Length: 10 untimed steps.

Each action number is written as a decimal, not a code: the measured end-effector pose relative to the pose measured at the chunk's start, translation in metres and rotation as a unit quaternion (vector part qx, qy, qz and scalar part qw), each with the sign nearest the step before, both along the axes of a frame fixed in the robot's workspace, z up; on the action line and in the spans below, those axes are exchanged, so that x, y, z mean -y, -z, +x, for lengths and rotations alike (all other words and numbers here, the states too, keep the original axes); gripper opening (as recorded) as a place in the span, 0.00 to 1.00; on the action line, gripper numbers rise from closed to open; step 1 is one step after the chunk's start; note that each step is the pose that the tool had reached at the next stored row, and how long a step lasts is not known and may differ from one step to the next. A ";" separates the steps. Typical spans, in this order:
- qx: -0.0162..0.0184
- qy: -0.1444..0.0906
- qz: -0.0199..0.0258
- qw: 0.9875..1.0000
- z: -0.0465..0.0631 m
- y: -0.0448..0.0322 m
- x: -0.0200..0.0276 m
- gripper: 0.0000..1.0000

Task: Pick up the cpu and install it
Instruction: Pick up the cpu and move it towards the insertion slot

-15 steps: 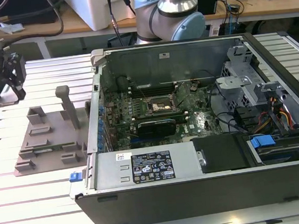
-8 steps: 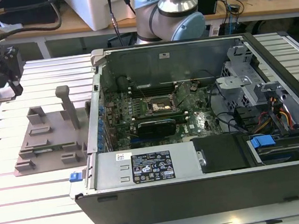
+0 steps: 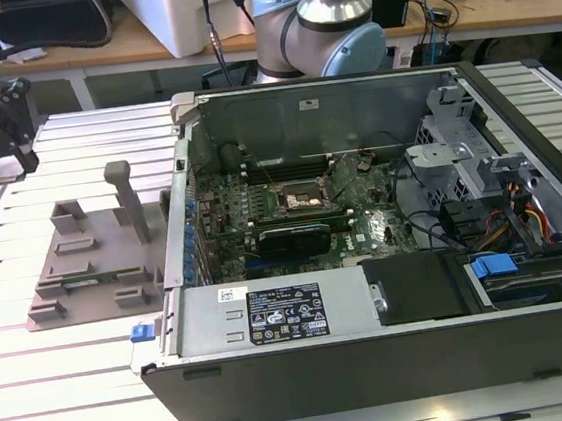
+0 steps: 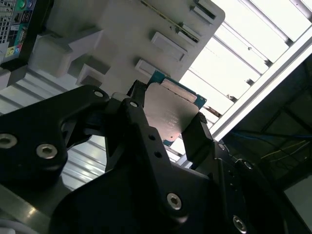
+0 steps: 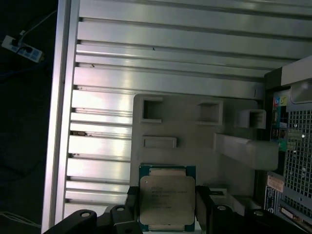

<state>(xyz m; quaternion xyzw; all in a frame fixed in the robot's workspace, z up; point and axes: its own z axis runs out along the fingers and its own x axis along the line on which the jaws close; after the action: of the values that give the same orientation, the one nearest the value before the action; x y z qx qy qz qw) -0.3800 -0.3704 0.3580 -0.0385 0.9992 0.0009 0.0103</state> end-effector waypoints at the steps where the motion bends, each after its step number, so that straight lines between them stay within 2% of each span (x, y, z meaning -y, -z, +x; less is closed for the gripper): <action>1: 0.000 0.000 0.000 1.000 0.000 -0.0016 0.0000 0.55; 10: 0.000 0.000 0.000 1.000 0.000 -0.0164 0.0000 0.55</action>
<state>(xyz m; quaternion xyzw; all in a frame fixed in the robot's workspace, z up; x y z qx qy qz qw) -0.3800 -0.3704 0.3744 -0.0385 0.9992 0.0009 0.0103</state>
